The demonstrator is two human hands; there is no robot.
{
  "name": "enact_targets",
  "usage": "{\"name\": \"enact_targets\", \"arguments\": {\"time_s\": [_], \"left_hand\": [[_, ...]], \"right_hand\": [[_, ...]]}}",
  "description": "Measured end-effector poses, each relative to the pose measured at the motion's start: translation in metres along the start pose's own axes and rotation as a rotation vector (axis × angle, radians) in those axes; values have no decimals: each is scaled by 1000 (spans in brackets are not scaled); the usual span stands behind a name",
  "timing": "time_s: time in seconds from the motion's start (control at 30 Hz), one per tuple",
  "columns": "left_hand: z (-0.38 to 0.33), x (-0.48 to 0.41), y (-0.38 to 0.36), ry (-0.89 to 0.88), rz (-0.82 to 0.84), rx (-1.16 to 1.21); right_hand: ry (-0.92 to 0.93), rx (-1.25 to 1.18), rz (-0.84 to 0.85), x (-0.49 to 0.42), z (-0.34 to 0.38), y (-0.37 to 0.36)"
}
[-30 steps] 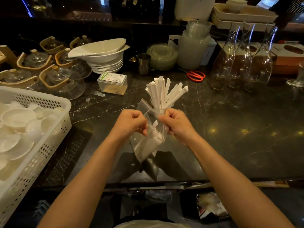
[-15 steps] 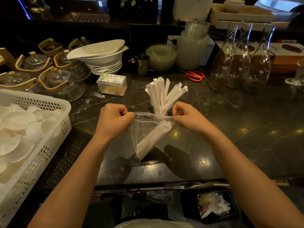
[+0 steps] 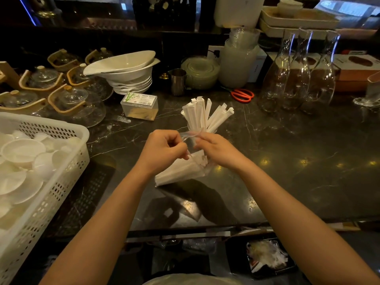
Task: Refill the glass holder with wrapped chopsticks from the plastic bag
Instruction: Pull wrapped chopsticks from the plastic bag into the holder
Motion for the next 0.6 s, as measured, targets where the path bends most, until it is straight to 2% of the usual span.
{"name": "enact_targets", "arguments": {"time_s": [0.1,0.2,0.27,0.33,0.43,0.5,0.6], "left_hand": [[9,9,0,62,-29,112],[27,24,0,179,-163,221],[43,37,-4,373,-283,293],[62,53,-13,661,-349,451],[78,68,-33,965,-237,773],[81,68,-45,991,-128,1003],[76,54,-52,907,-69,1238]], "right_hand": [[-74,-129,11,1,2,-2],[-74,-261,41,4,6,-1],[-62,-346,53,5,8,0],[-48,-409,66,5,10,1],[-21,-487,66,3,14,1],[3,-539,62,2,17,2],[27,-613,60,-1,21,1]]}}
Point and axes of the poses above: each hand's wrist, its own x-axis away from the middle knuckle, its own y-axis out of the back of the hand, z = x × y, the point moved 1 cm from there along -x, towards the middle knuckle, and after that the axes turned 5 degrees about -y, right-handed, at the moved point
